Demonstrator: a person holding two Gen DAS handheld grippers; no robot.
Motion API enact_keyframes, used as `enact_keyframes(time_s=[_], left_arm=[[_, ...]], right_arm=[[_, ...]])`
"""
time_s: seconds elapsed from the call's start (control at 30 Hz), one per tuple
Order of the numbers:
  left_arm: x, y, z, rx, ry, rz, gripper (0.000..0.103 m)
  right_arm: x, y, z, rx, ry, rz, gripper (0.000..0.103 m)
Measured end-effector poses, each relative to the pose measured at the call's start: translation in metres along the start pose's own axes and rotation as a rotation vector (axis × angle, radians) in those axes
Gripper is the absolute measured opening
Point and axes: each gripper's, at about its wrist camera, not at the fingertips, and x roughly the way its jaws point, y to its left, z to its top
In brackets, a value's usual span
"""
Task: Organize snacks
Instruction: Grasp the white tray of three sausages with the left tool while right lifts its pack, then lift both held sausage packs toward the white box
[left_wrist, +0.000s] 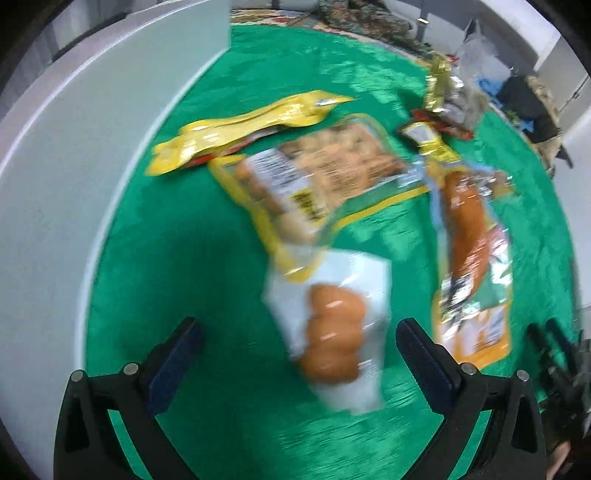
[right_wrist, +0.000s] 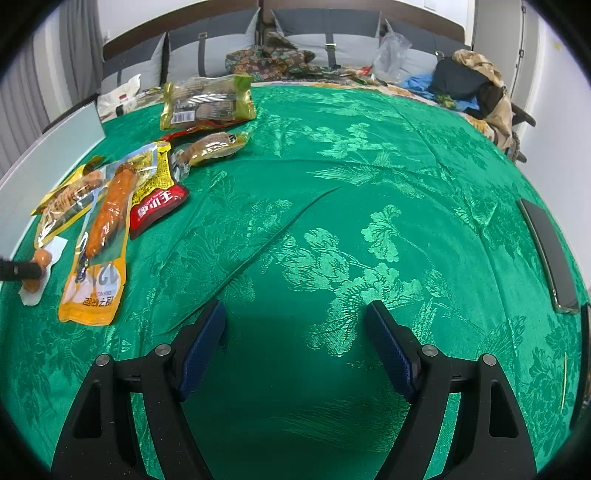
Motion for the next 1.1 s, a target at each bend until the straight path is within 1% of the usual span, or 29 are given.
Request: enact_keyframes(time_s=[0.07, 0.13, 0.17, 0.2, 0.23, 0.27, 0.33, 0.4, 0.47, 0.53, 0.6, 0.7, 0.73, 0.77, 0.8, 0.83, 0.87, 0.93, 1.0, 1.1], left_arm=[[0.006, -0.016, 0.004, 0.06, 0.001, 0.029, 0.102], [0.012, -0.035, 0.001, 0.165, -0.003, 0.098, 0.099], [0.008, -0.039, 0.0, 0.195, -0.034, 0.089, 0.085], [0.001, -0.039, -0.004, 0.215, -0.068, 0.082, 0.067], [-0.003, -0.037, -0.008, 0.228, -0.067, 0.064, 0.064], [-0.008, -0.034, -0.013, 0.238, -0.073, 0.063, 0.061], [-0.016, -0.024, -0.025, 0.246, -0.077, 0.043, 0.06], [-0.024, -0.009, -0.036, 0.226, -0.083, 0.021, 0.06], [-0.03, 0.008, -0.045, 0.164, -0.098, -0.027, 0.06], [-0.032, 0.025, -0.059, 0.111, -0.113, -0.057, 0.06], [-0.035, 0.034, -0.064, 0.072, -0.129, -0.074, 0.06], [-0.034, 0.036, -0.067, 0.071, -0.151, -0.067, 0.06], [-0.032, 0.037, -0.067, 0.071, -0.161, -0.063, 0.06], [-0.033, 0.039, -0.069, 0.068, -0.168, -0.062, 0.06], [-0.032, 0.042, -0.071, 0.061, -0.177, -0.063, 0.06], [-0.032, 0.044, -0.072, 0.059, -0.187, -0.066, 0.06], [-0.032, 0.044, -0.074, 0.058, -0.194, -0.068, 0.06], [-0.031, 0.045, -0.074, 0.063, -0.199, -0.067, 0.06], [-0.031, 0.046, -0.076, 0.063, -0.209, -0.073, 0.06], [-0.033, 0.048, -0.078, 0.067, -0.22, -0.076, 0.06]], right_arm=[[0.0, 0.0, 0.0, 0.0, 0.0, 0.0, 0.082], [0.0, 0.0, 0.0, 0.0, 0.0, 0.0, 0.082], [0.0, 0.0, 0.0, 0.0, 0.0, 0.0, 0.082], [0.0, 0.001, 0.001, 0.0, 0.0, 0.001, 0.082], [0.0, 0.0, 0.0, 0.0, 0.0, 0.001, 0.082], [0.0, 0.0, 0.0, 0.0, 0.0, 0.001, 0.082], [-0.001, 0.0, 0.001, 0.001, 0.0, 0.002, 0.082], [0.002, 0.0, -0.002, 0.002, -0.001, 0.002, 0.082], [0.001, 0.0, -0.001, 0.001, -0.001, 0.002, 0.082], [0.001, -0.001, -0.002, 0.001, -0.001, 0.003, 0.082], [0.001, 0.0, -0.001, 0.002, -0.001, 0.004, 0.082], [0.002, -0.002, -0.001, 0.015, -0.005, 0.022, 0.083], [0.001, -0.003, 0.0, 0.048, 0.001, 0.058, 0.083], [-0.001, -0.004, 0.004, 0.098, 0.014, 0.121, 0.083], [-0.002, -0.003, 0.009, 0.156, 0.032, 0.209, 0.082], [-0.003, 0.003, 0.015, 0.193, 0.042, 0.262, 0.082], [-0.006, 0.019, 0.027, 0.195, 0.048, 0.287, 0.082], [-0.005, 0.052, 0.046, 0.143, 0.075, 0.296, 0.082], [0.004, 0.098, 0.065, 0.067, 0.116, 0.253, 0.081], [0.029, 0.141, 0.077, 0.031, 0.162, 0.122, 0.081]])
